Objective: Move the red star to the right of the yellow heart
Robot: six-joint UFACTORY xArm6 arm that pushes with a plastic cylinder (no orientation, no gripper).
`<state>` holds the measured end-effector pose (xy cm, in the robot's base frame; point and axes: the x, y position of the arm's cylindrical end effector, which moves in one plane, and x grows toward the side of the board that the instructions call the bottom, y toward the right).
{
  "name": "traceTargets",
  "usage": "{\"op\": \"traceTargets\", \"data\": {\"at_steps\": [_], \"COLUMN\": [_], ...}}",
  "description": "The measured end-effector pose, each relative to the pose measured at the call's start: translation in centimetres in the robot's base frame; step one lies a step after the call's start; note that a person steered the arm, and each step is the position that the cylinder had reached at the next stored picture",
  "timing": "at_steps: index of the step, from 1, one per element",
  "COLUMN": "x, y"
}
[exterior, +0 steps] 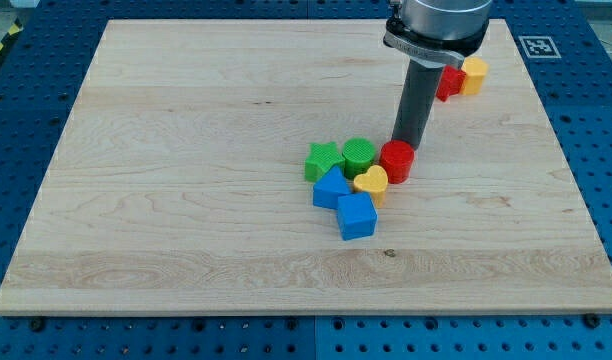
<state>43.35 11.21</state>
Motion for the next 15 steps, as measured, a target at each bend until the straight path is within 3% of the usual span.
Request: {"op": "traceTargets", "data": {"at_steps": [3, 7, 11, 15], "x": [-0.3, -9.4, -16.0, -15.3], "y": [0.0, 0.0, 1.6, 6.0]}}
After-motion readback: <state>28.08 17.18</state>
